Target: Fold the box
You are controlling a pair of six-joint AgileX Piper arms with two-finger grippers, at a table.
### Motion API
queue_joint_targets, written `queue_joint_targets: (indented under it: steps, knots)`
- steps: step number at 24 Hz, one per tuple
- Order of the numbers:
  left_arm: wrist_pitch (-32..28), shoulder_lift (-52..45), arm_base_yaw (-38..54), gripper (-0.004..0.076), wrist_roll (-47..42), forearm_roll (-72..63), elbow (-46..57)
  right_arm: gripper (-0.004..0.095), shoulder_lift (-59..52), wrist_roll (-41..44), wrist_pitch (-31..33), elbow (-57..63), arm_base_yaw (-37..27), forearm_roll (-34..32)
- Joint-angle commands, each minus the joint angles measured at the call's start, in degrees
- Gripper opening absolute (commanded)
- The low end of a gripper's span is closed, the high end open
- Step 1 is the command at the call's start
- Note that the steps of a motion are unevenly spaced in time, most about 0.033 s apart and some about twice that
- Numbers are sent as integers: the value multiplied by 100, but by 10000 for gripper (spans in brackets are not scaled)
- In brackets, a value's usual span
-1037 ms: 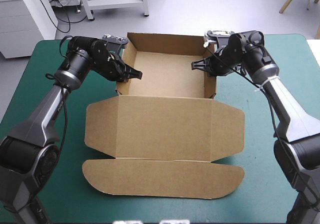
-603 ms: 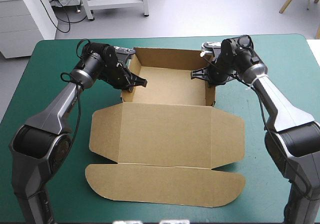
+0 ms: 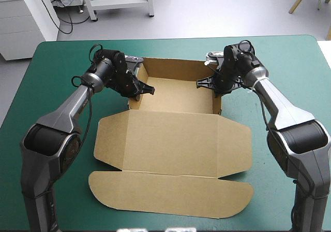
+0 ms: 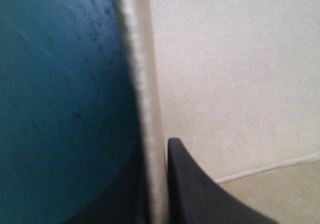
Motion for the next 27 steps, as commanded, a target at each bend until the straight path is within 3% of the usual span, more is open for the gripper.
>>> queue_joint_targets:
  steps: [1, 4, 7, 9, 18, 27]
  knots:
    - [-331, -307, -111, 4, 249, -608, -205, 14, -238, -323, -126, -163, 67, 261]
    - [-175, -387, -111, 238, 402, -703, -229, 253, -400, -402, -163, -181, 67, 261]
    - [-129, -600, -111, 533, 475, -866, -354, 594, -680, -402, -165, -245, 55, 209]
    - [-143, -749, -111, 540, 475, -844, -449, 639, -859, -391, -165, -245, 55, 161]
    - [104, -1882, -111, 522, 404, 354, -572, 635, -1756, -367, 56, -233, 55, -190]
    - [489, -3371, -111, 456, 404, 632, -512, 634, -2633, -319, 56, -233, 55, 26]
